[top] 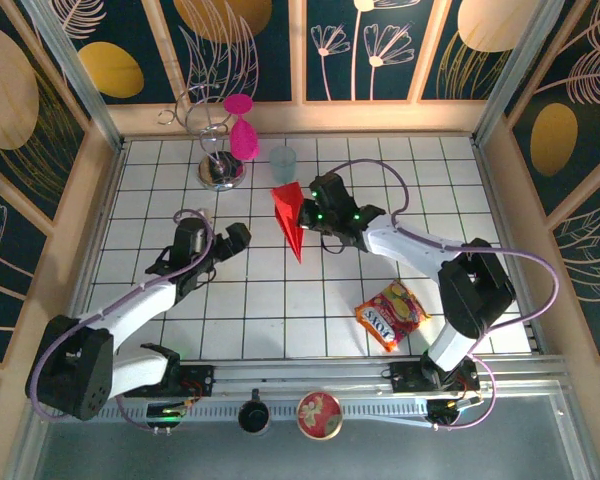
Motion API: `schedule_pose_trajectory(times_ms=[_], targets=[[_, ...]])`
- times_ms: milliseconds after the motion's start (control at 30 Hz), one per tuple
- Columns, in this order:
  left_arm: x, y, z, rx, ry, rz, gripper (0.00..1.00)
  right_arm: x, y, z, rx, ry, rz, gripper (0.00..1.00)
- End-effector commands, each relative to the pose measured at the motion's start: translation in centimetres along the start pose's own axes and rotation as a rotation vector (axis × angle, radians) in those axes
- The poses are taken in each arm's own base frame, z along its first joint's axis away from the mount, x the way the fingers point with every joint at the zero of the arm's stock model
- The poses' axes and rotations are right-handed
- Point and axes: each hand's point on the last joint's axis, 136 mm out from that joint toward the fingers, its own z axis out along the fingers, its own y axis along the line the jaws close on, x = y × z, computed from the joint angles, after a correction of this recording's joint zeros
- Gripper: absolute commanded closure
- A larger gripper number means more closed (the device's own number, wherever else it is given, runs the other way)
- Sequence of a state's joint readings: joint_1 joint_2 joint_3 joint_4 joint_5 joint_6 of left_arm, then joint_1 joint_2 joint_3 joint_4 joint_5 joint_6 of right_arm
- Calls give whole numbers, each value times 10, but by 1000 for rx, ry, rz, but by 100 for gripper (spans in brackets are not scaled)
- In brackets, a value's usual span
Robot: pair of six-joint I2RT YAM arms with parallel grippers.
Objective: Fold a paper plane with a square sheet of paper (pick it up from the middle)
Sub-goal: Turn over the paper plane at the center of the table.
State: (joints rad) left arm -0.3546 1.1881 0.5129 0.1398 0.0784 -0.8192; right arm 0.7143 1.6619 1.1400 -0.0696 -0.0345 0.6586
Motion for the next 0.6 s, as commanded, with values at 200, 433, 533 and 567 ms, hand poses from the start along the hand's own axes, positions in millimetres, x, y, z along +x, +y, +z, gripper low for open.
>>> schedule_pose_trajectory(times_ms=[200, 433, 533, 567], targets=[[2, -34, 7, 176, 61, -66, 9, 30, 39, 15, -482, 121, -18, 100], [25, -37, 25, 217, 181, -99, 26, 57, 7, 29, -544, 212, 126, 100], [37, -33, 30, 217, 223, -129, 34, 66, -10, 34, -531, 230, 189, 100], [41, -30, 31, 211, 234, -138, 36, 68, -16, 34, -525, 230, 208, 100]])
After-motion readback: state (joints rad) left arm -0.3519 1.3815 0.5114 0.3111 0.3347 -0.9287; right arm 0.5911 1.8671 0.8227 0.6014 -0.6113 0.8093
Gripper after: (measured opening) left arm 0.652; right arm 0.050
